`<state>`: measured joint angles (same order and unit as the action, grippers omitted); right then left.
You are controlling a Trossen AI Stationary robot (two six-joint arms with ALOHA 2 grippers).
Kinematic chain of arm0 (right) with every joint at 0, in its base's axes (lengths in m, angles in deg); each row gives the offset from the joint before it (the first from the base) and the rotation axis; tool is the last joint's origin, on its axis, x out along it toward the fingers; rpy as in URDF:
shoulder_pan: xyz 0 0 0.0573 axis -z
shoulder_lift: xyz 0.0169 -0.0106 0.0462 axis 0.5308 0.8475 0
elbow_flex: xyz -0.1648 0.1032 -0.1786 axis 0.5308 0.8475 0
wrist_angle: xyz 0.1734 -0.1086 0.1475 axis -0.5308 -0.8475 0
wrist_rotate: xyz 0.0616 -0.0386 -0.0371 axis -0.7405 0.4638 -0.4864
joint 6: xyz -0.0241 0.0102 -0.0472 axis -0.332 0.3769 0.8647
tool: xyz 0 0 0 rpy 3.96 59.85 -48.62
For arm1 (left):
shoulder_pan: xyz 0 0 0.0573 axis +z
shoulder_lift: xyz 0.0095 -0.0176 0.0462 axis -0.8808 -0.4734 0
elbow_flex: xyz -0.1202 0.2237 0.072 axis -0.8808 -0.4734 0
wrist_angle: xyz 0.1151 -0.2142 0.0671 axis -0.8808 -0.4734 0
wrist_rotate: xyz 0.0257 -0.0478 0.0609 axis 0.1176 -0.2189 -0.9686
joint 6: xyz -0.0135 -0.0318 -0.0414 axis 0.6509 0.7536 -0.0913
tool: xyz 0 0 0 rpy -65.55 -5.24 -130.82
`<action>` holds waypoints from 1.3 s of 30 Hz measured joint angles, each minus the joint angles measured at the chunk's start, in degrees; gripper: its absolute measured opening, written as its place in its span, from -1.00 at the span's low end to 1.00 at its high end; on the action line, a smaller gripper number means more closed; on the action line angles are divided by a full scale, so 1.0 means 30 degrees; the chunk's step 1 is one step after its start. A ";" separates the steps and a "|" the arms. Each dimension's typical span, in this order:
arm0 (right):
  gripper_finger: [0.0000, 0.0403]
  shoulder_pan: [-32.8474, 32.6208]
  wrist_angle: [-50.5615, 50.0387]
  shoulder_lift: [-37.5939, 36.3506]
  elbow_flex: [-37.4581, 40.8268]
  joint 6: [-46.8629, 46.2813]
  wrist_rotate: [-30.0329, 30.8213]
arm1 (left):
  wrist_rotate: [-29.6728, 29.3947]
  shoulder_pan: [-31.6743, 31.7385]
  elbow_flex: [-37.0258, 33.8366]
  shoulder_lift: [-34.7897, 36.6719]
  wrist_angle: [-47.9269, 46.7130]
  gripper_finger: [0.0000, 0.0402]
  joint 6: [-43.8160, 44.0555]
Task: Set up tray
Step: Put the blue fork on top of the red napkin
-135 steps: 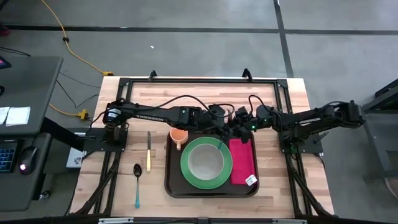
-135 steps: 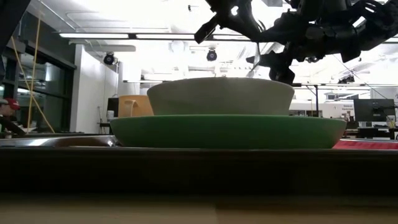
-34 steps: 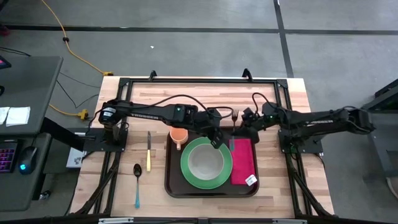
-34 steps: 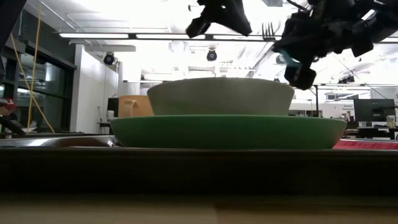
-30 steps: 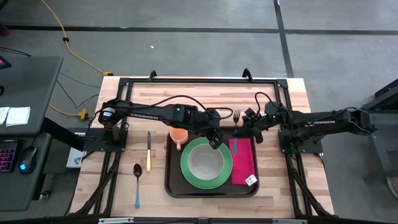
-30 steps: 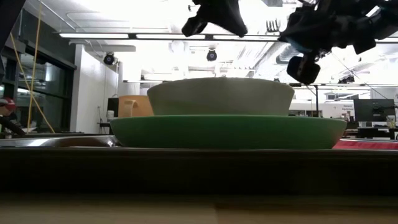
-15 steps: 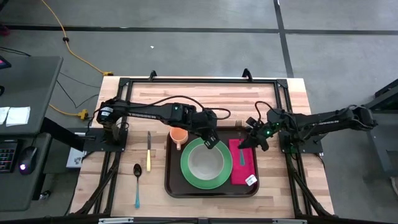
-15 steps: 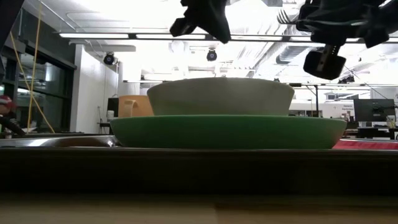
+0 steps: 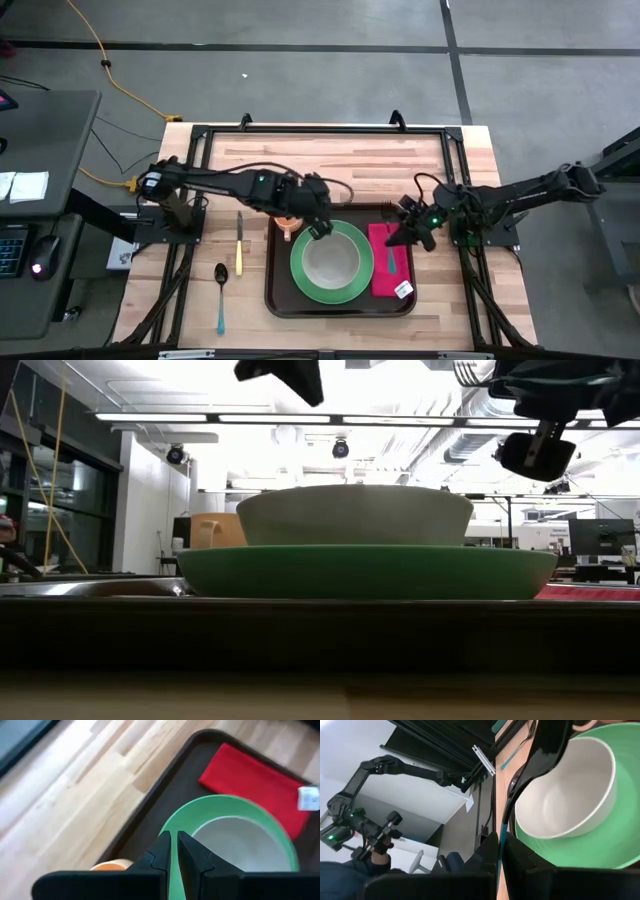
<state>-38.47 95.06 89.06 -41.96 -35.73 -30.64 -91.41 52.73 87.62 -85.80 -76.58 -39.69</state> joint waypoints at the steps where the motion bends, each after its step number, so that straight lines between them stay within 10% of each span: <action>1: -1.00 -0.0087 -0.0122 -0.0026 0.0000 -0.0001 0.0017 | -0.0362 -0.0184 -0.0013 0.0080 -0.0505 -0.69 0.0063; 13: -1.00 -0.1172 -0.2130 -0.0791 0.0015 0.0117 0.1027 | -0.4601 -0.2376 -0.0014 0.0447 -0.4236 -0.69 0.1850; 39: -1.00 -0.3774 0.0820 -0.2138 0.3359 -0.3330 0.4476 | -0.6196 -0.3257 -0.0019 0.0505 -0.6261 -0.69 0.1012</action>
<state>-49.79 97.52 82.64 -31.88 -45.72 -17.21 -110.00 42.96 87.57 -84.29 -95.37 -36.65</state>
